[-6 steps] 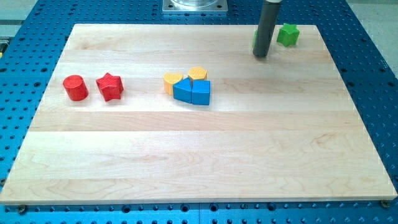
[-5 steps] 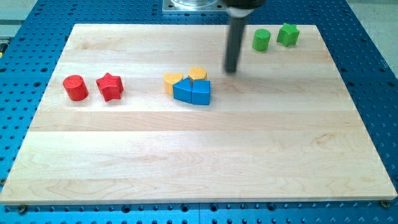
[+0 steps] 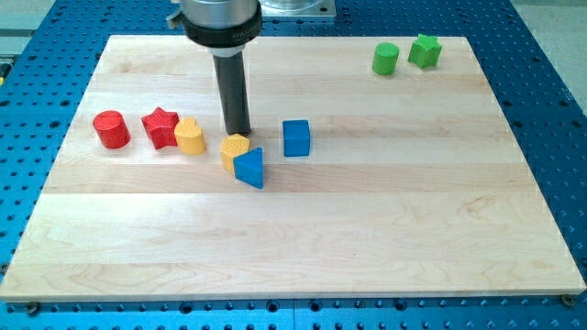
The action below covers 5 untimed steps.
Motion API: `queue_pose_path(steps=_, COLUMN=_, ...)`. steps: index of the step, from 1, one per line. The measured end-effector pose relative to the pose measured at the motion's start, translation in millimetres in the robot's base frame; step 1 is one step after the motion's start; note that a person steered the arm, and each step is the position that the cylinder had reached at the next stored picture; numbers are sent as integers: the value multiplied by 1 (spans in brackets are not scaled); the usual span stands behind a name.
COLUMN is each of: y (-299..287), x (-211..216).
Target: Move hexagon along with triangle to the bottom
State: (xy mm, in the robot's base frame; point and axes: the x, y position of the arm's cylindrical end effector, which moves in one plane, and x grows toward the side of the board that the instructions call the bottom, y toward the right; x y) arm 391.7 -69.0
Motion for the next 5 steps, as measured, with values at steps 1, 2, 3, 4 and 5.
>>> queue_pose_path(steps=1, y=-19, x=10)
queue_pose_path(steps=2, y=-44, x=70)
queue_pose_path(steps=3, y=-41, x=75)
queue_pose_path(steps=4, y=-35, x=39)
queue_pose_path(steps=5, y=10, x=31)
